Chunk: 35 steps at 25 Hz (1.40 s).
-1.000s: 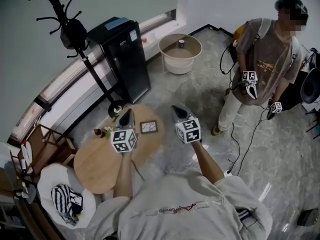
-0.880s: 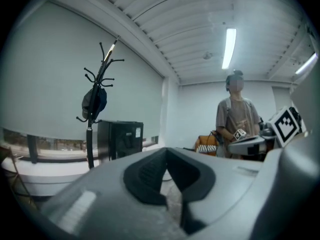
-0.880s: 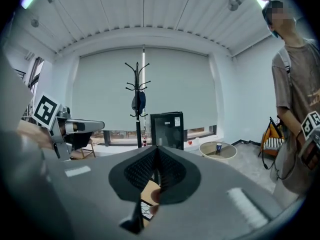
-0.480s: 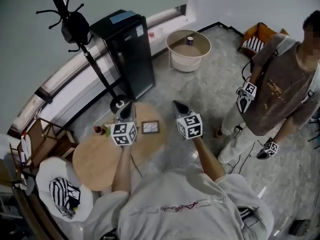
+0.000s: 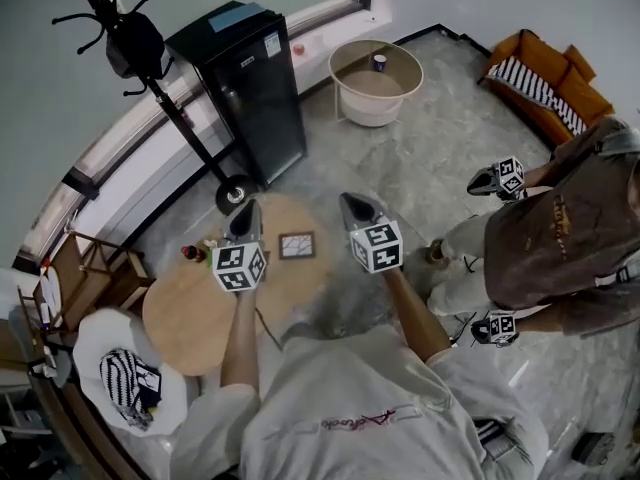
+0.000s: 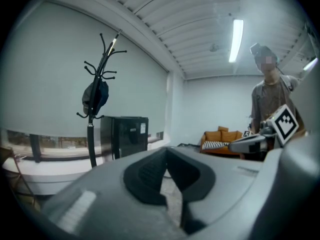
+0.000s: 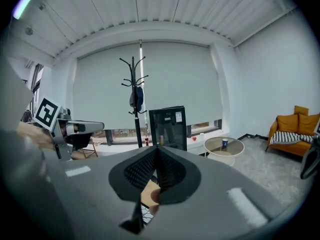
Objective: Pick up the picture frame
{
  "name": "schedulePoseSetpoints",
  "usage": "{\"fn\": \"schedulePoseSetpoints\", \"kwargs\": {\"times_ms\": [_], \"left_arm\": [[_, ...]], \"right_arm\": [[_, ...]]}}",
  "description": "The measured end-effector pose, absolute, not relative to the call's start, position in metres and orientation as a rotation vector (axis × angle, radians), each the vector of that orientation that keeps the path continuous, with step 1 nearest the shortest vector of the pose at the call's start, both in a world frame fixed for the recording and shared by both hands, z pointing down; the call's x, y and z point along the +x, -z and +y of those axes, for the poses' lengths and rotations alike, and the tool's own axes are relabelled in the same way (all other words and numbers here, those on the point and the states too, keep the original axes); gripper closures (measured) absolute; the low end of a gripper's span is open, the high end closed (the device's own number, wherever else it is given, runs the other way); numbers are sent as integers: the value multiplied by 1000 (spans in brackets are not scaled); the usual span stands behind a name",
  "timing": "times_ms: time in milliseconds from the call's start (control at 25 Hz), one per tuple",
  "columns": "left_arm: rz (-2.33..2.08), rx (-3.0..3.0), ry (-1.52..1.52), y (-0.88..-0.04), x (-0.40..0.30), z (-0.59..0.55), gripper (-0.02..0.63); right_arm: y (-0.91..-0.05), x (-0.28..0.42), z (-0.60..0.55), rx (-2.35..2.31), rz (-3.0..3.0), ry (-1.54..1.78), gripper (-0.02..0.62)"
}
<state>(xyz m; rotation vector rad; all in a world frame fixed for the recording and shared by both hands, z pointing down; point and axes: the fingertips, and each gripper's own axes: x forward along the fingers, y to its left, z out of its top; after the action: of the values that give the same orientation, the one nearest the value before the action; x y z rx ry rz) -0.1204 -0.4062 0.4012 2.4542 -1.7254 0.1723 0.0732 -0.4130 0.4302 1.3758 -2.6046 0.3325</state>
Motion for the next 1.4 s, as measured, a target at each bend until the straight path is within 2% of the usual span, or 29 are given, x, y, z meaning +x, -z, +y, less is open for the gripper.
{"fn": "schedulePoseSetpoints", "kwargs": {"times_ms": [320,960,1400], "left_arm": [[-1713,2446,-198,-416,-121,-416,604],[-1623,2410,-240,-464,-168,-477,604],[-1540,2333,-310,-545,-179,-503,604]], "right_arm": [[-439,84,-426,1405,-2586,-359,591],[-485,31,-480,1430,-2507,-470,591],[-569,9,-506,1392,-2431,-605,591]]}}
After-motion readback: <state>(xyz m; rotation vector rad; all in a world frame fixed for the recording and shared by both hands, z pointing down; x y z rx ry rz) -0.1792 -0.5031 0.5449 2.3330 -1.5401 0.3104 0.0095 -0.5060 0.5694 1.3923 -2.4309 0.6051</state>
